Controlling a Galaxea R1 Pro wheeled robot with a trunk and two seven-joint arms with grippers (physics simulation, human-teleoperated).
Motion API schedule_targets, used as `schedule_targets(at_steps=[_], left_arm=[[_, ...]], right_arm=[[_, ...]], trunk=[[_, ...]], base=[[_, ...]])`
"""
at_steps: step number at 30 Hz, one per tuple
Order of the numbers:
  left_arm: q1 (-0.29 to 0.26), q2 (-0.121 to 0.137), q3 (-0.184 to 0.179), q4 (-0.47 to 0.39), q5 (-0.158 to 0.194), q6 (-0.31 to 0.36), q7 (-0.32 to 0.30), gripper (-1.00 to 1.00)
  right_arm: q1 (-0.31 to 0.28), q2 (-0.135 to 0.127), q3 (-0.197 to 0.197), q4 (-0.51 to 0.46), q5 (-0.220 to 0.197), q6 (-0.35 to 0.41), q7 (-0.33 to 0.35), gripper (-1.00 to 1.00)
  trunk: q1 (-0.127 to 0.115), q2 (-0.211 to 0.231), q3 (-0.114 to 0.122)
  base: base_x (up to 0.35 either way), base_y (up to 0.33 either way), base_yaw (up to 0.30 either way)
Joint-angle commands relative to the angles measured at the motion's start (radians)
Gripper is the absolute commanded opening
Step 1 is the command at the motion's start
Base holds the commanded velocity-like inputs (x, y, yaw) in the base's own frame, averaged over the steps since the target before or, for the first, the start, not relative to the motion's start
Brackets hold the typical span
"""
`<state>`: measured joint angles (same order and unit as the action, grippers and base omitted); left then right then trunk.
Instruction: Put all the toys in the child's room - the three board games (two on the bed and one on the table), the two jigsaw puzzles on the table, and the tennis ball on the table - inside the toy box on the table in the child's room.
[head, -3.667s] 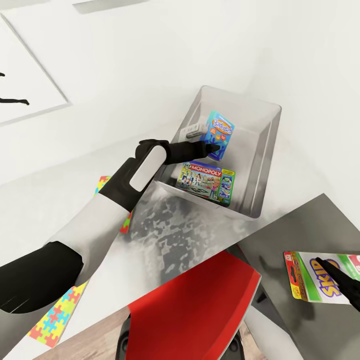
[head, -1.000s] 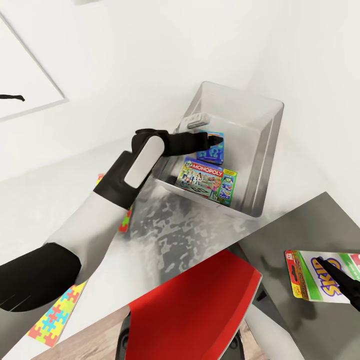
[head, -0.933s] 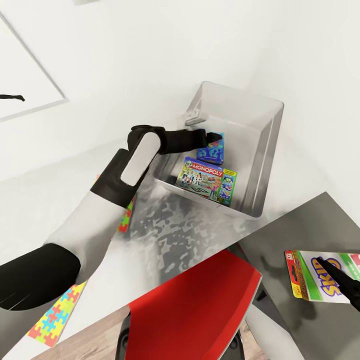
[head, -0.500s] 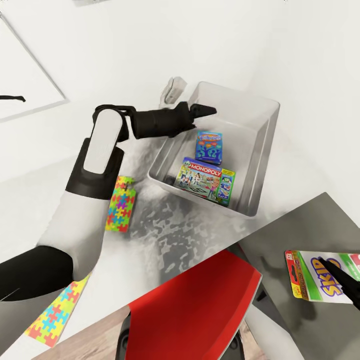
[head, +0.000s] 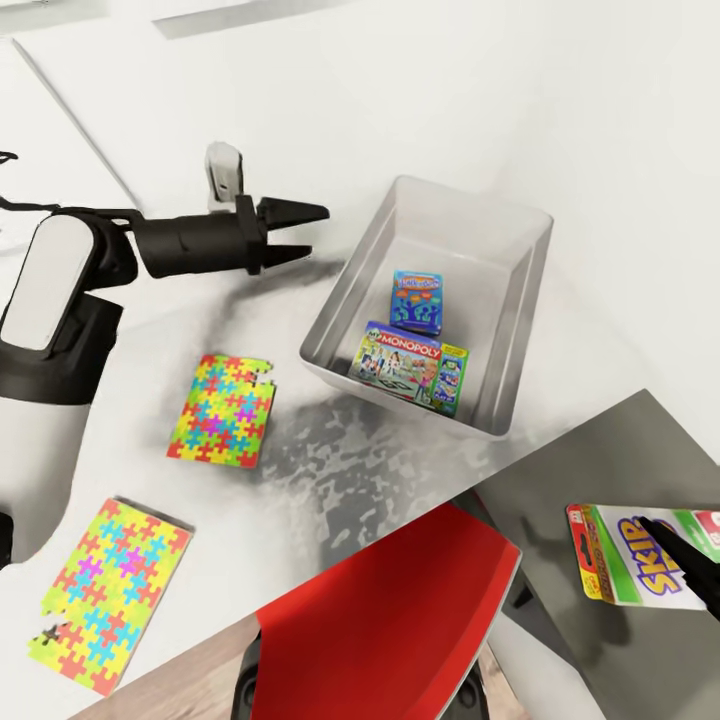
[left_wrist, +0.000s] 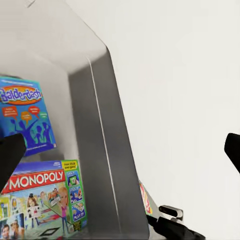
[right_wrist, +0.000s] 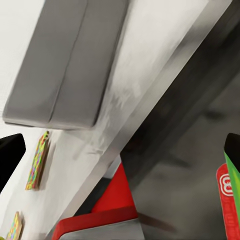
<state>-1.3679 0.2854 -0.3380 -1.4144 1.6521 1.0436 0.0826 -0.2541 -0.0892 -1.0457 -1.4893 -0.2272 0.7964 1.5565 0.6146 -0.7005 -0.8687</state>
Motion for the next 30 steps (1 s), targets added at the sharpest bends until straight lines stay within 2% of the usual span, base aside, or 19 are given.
schedule_targets(at_steps=[1,3,4,5,8,11,13,14,16,17,19,20,21,23,28,30], left_arm=[[0.000,0.033,-0.003,-0.004,0.032,0.001,0.008,1.00],[0.004,0.094,-0.005,-0.008,0.090,0.002,0.008,1.00],[0.005,0.110,-0.005,-0.008,0.106,0.002,0.009,1.00],[0.008,0.145,-0.005,-0.009,0.137,0.003,0.009,1.00],[0.026,0.271,-0.005,-0.010,0.214,0.004,0.005,1.00],[0.073,0.406,-0.006,-0.011,0.277,0.004,0.000,1.00],[0.128,0.494,-0.005,-0.011,0.302,0.004,-0.002,1.00],[0.145,0.516,-0.005,-0.011,0.305,0.004,-0.004,1.00],[0.206,0.601,-0.004,-0.009,0.314,0.004,-0.030,1.00],[0.220,0.622,-0.004,-0.007,0.315,0.004,-0.044,1.00],[0.272,0.694,-0.012,0.004,0.321,0.004,-0.120,1.00],[0.298,0.722,-0.028,0.014,0.321,0.004,-0.166,1.00],[0.320,0.743,-0.053,0.029,0.319,0.003,-0.211,1.00],[0.344,0.764,-0.107,0.077,0.315,0.000,-0.287,1.00],[0.358,0.776,-0.176,0.181,0.311,-0.005,-0.396,1.00],[0.360,0.778,-0.188,0.207,0.310,-0.005,-0.436,1.00]], right_arm=[[-0.001,0.000,-0.001,0.000,0.000,0.011,0.004,1.00],[-0.001,-0.001,-0.002,0.000,0.000,0.011,0.004,1.00],[-0.001,-0.001,-0.002,0.000,0.000,0.011,0.004,1.00],[-0.001,-0.001,-0.002,0.000,0.000,0.011,0.004,1.00],[-0.001,-0.001,-0.002,0.000,0.000,0.011,0.003,1.00],[-0.001,-0.002,-0.002,0.001,0.001,0.011,0.003,1.00],[-0.001,-0.002,-0.005,0.002,0.001,0.011,0.003,1.00],[-0.001,-0.002,-0.006,0.002,0.001,0.011,0.003,1.00],[-0.001,-0.002,-0.012,0.003,0.000,0.011,0.003,1.00],[-0.001,-0.002,-0.013,0.003,0.000,0.011,0.003,1.00],[-0.001,-0.001,-0.015,0.004,0.000,0.011,0.002,1.00],[-0.001,-0.001,-0.016,0.004,0.000,0.011,0.003,1.00],[-0.001,-0.001,-0.016,0.003,0.000,0.011,0.003,1.00],[-0.001,-0.001,-0.017,0.003,0.000,0.011,0.003,1.00],[-0.001,-0.001,-0.026,0.003,0.001,0.011,0.003,1.00],[-0.001,-0.001,-0.031,0.003,0.000,0.011,0.003,1.00]], trunk=[[0.000,-0.001,0.001],[0.000,-0.001,0.004],[0.000,-0.001,0.006],[0.000,-0.001,0.007],[0.000,-0.001,0.012],[0.000,-0.001,0.017],[0.000,-0.001,0.020],[0.000,-0.001,0.021],[0.000,-0.001,0.025],[0.000,-0.001,0.026],[0.000,-0.001,0.029],[0.000,-0.001,0.031],[0.000,-0.001,0.033],[0.000,-0.001,0.036],[0.000,-0.001,0.044],[0.000,-0.001,0.047]], base=[[0.000,0.000,0.000],[0.000,0.000,0.000],[0.000,0.000,0.000],[0.000,0.000,0.000],[0.000,0.000,0.000],[0.000,0.000,0.000],[0.000,0.000,0.000],[0.000,0.000,0.000],[0.000,0.000,0.000],[0.000,0.000,0.000],[0.000,0.000,0.000],[0.000,0.000,0.000],[0.000,0.000,0.000],[0.000,0.000,0.000],[0.000,0.000,0.000],[0.000,0.000,0.000]])
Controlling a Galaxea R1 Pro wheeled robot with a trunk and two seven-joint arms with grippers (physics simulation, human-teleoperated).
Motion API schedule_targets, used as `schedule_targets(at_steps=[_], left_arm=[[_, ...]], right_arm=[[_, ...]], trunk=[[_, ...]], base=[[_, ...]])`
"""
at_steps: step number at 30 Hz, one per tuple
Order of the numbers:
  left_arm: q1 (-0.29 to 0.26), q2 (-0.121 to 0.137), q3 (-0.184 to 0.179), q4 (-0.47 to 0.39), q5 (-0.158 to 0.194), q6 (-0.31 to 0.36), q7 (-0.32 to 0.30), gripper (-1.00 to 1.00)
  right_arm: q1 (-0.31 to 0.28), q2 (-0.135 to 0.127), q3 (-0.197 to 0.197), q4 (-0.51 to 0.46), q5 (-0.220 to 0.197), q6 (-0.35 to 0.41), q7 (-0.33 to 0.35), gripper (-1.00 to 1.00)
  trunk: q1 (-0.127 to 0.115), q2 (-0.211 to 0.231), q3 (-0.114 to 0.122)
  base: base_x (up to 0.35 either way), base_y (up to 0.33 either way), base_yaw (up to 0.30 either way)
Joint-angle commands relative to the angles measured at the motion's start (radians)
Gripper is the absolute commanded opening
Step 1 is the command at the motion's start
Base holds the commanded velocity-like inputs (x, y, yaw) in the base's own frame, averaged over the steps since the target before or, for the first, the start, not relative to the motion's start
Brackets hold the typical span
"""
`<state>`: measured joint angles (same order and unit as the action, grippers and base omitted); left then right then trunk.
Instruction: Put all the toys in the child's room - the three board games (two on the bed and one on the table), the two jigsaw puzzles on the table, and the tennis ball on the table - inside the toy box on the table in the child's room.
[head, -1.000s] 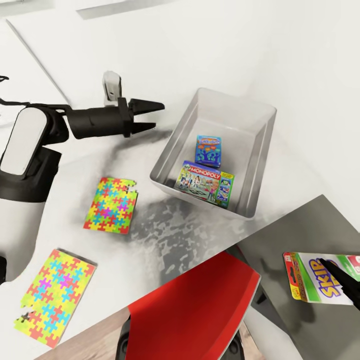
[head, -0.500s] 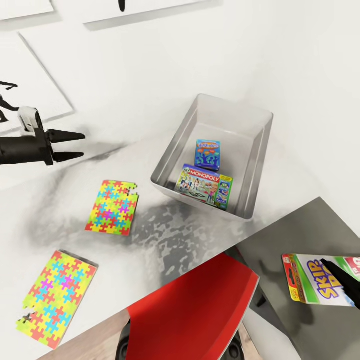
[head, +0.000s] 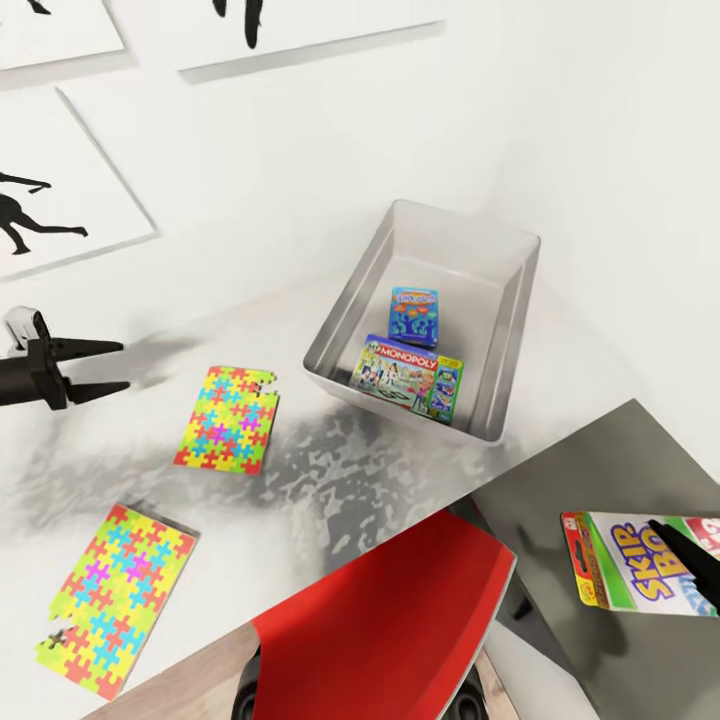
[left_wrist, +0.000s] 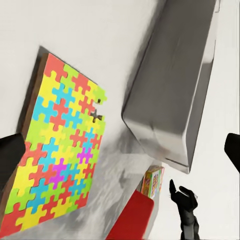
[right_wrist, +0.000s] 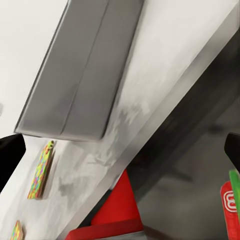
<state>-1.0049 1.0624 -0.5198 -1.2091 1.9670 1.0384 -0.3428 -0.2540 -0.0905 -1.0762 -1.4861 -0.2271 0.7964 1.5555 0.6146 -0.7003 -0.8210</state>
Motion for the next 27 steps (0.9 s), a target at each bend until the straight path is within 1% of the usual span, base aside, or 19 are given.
schedule_targets(at_steps=[1,3,4,6,7,9,10,12,15,16,19,21,24,27], left_arm=[[-0.001,0.002,-0.011,0.012,-0.005,0.000,-0.033,1.00],[0.001,0.003,-0.018,0.020,-0.006,0.000,-0.053,1.00],[0.002,0.003,-0.026,0.024,-0.013,0.000,-0.060,1.00],[0.002,0.002,-0.045,0.026,-0.038,-0.003,-0.066,1.00],[0.003,-0.001,-0.055,0.028,-0.064,-0.004,-0.069,1.00],[0.003,-0.006,-0.061,0.029,-0.115,-0.006,-0.072,1.00],[0.003,-0.007,-0.058,0.029,-0.132,-0.007,-0.072,1.00],[0.002,-0.009,-0.044,0.029,-0.150,-0.007,-0.070,1.00],[0.002,-0.012,-0.033,0.018,-0.159,-0.006,-0.067,1.00],[0.001,-0.018,-0.032,0.015,-0.160,-0.006,-0.065,1.00],[-0.005,-0.050,-0.028,0.012,-0.163,-0.005,-0.032,1.00],[-0.010,-0.061,-0.027,0.011,-0.163,-0.005,0.004,1.00],[-0.013,-0.070,-0.026,0.011,-0.164,-0.005,0.034,1.00],[-0.013,-0.074,-0.025,0.011,-0.164,-0.005,0.045,1.00]], right_arm=[[-0.001,0.000,-0.003,0.000,0.000,0.011,0.004,1.00],[-0.001,0.000,-0.005,0.000,0.000,0.011,0.004,1.00],[-0.001,0.000,-0.006,0.000,0.000,0.011,0.004,1.00],[-0.001,0.000,-0.006,0.000,0.000,0.011,0.004,1.00],[-0.001,0.000,-0.006,0.000,0.000,0.011,0.004,1.00],[-0.001,0.000,-0.007,0.000,0.000,0.010,0.003,1.00],[-0.001,0.000,-0.007,0.000,0.000,0.010,0.003,1.00],[-0.001,0.000,-0.007,0.000,0.000,0.010,0.003,1.00],[-0.001,0.000,-0.007,0.000,0.000,0.010,0.003,1.00],[-0.001,0.000,-0.007,0.000,0.000,0.010,0.003,1.00],[-0.001,0.000,-0.007,0.000,0.000,0.010,0.003,1.00],[-0.001,0.000,-0.007,0.000,0.000,0.009,0.003,1.00],[-0.001,0.000,-0.007,0.000,0.000,0.009,0.003,1.00],[-0.001,0.000,-0.007,0.000,0.000,0.009,0.003,1.00]], trunk=[[0.000,-0.001,0.001],[0.000,-0.001,0.004],[0.000,-0.001,0.006],[0.000,-0.001,0.009],[0.000,-0.001,0.010],[0.000,-0.001,0.014],[0.000,-0.001,0.015],[0.000,-0.001,0.018],[0.000,-0.001,0.023],[0.000,-0.001,0.025],[0.000,-0.001,0.030],[0.000,-0.001,0.033],[0.000,-0.001,0.038],[0.000,-0.001,0.042]], base=[[0.000,0.000,0.000],[0.000,0.000,0.000],[0.000,0.000,0.000],[0.000,0.000,0.000],[0.000,0.000,0.000],[0.000,0.000,0.000],[0.000,0.000,0.000],[0.000,0.000,0.000],[0.000,0.000,0.000],[0.000,0.000,0.000],[0.000,0.000,0.000],[0.000,0.000,0.000],[0.000,0.000,0.000],[0.000,0.000,0.000]])
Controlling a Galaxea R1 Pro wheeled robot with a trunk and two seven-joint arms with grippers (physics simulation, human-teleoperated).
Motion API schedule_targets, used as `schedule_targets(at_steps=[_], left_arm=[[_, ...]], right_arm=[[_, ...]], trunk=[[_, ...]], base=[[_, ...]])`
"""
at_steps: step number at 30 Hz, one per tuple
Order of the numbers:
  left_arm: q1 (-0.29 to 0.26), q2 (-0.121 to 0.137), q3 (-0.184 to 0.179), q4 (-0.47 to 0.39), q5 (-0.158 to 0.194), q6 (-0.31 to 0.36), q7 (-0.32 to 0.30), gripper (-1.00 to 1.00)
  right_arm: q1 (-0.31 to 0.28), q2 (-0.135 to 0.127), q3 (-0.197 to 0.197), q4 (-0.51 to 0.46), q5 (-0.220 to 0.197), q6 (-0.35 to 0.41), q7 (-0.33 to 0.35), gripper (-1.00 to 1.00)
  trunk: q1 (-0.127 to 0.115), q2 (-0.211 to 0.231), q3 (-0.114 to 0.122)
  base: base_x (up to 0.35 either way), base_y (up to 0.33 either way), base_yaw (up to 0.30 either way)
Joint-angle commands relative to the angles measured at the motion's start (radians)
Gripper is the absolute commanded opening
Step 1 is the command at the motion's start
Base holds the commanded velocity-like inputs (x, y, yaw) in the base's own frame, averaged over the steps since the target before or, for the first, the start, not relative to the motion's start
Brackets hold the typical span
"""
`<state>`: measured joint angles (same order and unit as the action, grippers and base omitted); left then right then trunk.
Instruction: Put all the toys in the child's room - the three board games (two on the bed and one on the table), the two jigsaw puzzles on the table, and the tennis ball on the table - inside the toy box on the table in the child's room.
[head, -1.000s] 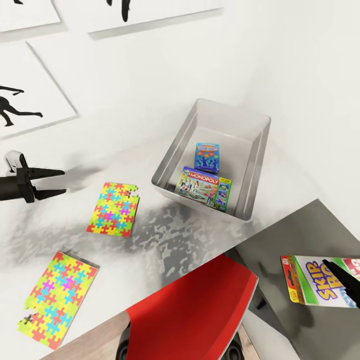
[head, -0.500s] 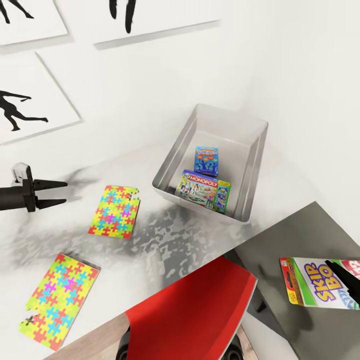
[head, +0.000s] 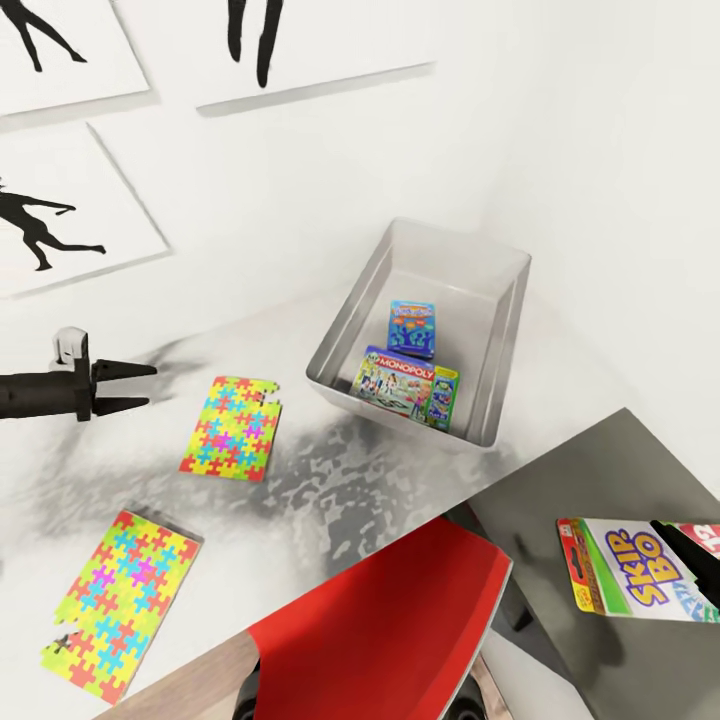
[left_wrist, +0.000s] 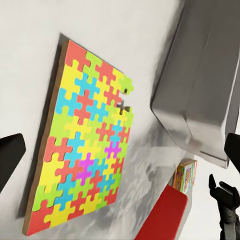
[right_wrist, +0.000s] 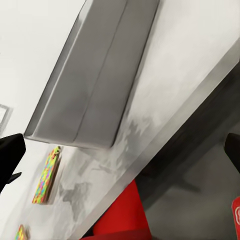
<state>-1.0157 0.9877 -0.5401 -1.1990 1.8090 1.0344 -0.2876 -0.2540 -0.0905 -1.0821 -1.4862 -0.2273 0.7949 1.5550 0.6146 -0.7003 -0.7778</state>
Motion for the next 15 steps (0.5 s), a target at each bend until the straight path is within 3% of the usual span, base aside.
schedule_targets(at_steps=[1,15], left_arm=[[-0.003,0.001,-0.005,0.001,-0.006,0.000,-0.008,1.00],[-0.003,-0.002,-0.005,0.000,-0.005,0.000,-0.004,1.00]], right_arm=[[-0.001,0.000,-0.001,0.000,0.000,0.010,0.004,1.00],[-0.001,0.000,-0.001,0.002,0.000,0.010,0.004,1.00]], trunk=[[0.000,-0.001,0.001],[0.000,-0.001,0.024]], base=[[0.000,0.000,0.000],[0.000,0.000,0.000]])
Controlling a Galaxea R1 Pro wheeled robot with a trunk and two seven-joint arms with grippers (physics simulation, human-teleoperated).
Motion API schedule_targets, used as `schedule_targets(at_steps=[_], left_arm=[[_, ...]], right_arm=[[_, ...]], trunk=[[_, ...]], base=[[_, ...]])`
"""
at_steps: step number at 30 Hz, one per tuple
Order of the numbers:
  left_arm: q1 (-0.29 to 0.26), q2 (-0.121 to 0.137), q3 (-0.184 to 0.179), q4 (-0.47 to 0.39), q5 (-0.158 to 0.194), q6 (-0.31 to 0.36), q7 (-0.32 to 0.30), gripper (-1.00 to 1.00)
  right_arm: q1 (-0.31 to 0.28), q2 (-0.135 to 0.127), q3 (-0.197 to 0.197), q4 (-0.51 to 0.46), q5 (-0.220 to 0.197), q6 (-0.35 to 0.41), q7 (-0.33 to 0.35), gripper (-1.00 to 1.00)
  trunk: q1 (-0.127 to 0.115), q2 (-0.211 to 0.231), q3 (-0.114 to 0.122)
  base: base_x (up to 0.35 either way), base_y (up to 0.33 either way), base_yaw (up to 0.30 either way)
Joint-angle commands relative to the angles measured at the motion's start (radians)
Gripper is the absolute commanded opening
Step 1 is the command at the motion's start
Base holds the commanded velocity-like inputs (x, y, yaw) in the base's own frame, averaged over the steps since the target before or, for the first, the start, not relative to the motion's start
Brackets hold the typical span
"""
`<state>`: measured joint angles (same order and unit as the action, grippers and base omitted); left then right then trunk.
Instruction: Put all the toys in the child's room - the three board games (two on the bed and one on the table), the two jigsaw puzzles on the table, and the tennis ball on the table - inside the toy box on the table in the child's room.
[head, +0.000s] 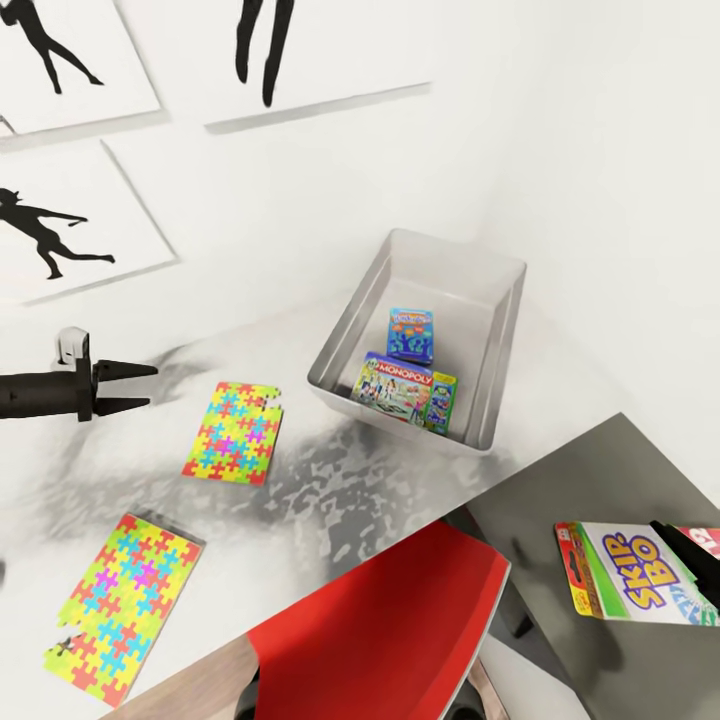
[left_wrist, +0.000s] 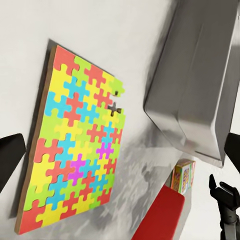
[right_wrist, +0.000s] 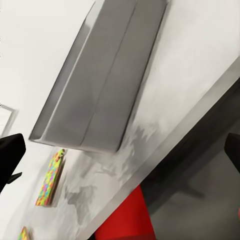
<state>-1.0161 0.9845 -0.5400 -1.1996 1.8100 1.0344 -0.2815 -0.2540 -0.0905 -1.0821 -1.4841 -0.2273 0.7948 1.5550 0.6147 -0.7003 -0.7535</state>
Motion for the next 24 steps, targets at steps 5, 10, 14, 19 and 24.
schedule_targets(at_steps=[5,10,14,19,24], left_arm=[[-0.002,0.000,-0.009,0.000,-0.006,-0.003,-0.011,1.00],[-0.001,0.000,-0.010,0.000,-0.006,-0.005,-0.013,1.00],[-0.001,0.000,-0.011,0.000,-0.006,-0.005,-0.013,1.00],[-0.001,0.000,-0.011,0.000,-0.006,-0.005,-0.013,1.00],[-0.001,0.000,-0.011,0.000,-0.006,-0.005,-0.013,1.00]], right_arm=[[-0.001,0.000,-0.001,0.000,0.000,0.011,0.004,1.00],[-0.001,0.000,-0.001,0.001,0.000,0.011,0.004,1.00],[-0.001,0.000,-0.001,0.000,0.000,0.011,0.004,1.00],[-0.001,0.001,-0.001,-0.002,0.000,0.011,0.004,1.00],[-0.001,0.000,-0.001,-0.005,0.000,0.011,0.004,1.00]], trunk=[[0.000,-0.001,0.007],[0.000,-0.001,0.015],[0.000,-0.001,0.022],[0.000,-0.001,0.027],[0.000,-0.001,0.027]], base=[[0.000,0.000,0.000],[0.000,0.000,0.000],[-0.093,0.045,0.000],[-0.096,0.066,0.000],[-0.014,0.010,0.000]])
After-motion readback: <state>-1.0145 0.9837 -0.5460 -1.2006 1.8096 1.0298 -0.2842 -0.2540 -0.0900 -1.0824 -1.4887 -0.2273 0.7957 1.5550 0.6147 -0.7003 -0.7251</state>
